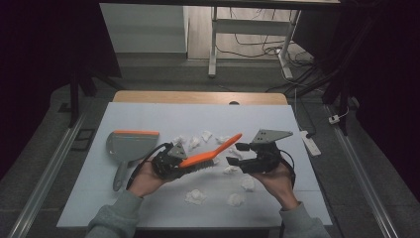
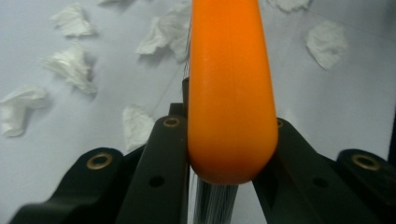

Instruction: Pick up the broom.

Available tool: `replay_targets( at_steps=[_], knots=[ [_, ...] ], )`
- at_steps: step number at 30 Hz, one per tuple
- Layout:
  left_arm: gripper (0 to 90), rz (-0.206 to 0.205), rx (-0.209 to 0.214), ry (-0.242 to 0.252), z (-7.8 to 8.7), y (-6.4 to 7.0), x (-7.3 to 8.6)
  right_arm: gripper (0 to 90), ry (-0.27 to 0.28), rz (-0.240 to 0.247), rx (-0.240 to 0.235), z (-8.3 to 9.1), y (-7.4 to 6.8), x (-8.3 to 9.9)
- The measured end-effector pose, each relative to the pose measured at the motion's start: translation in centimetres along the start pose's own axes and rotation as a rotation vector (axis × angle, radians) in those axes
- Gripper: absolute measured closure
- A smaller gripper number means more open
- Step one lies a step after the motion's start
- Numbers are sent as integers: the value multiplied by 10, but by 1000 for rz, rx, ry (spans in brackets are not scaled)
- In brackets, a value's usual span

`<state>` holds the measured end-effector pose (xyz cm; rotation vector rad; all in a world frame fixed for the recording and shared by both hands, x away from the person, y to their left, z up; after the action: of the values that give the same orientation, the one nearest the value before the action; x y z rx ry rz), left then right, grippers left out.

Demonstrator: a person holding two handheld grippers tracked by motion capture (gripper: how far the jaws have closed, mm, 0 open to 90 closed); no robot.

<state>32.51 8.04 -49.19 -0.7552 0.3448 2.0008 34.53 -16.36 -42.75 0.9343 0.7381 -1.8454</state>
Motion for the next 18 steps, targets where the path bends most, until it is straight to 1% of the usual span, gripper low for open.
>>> replay_targets(
  at_steps=[4,6,8,10,11,12,15,16,18],
  knots=[
    [802,-33,12,-30,-2,5,-3,356,-27,33,-15,-4,-7,-3],
    [803,-48,19,-44,-3,8,-4,357,-47,56,-15,-7,-10,-4],
    [802,-72,31,-71,-5,12,-5,356,-76,84,-16,-10,-15,-6],
    [802,-105,41,-93,-7,17,-6,340,-120,116,-15,-14,-21,-7],
    [803,-121,46,-102,-7,19,-7,322,-137,131,-5,-16,-23,-7],
    [802,-131,49,-108,-8,21,-8,328,-151,144,0,-17,-24,-7],
    [803,-156,66,-113,-8,27,-12,331,-190,145,-24,-22,-26,-6],
    [802,-156,66,-113,-8,27,-12,331,-204,149,-26,-24,-26,-5],
    [802,-177,73,-120,-9,31,-13,336,-233,152,-41,-27,-25,-2]
  ],
)
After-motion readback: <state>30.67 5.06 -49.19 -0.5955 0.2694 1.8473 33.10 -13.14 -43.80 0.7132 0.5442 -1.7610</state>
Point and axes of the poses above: each handheld gripper's, and its own axes: z roughly backward along the jaws, x roughly out of its underside, y roughly to its right, the point moved 4 cm from there along -z, roughly forward along the jaws, and after that the axes turned 5 degrees about -x, right-handed, at the moved point
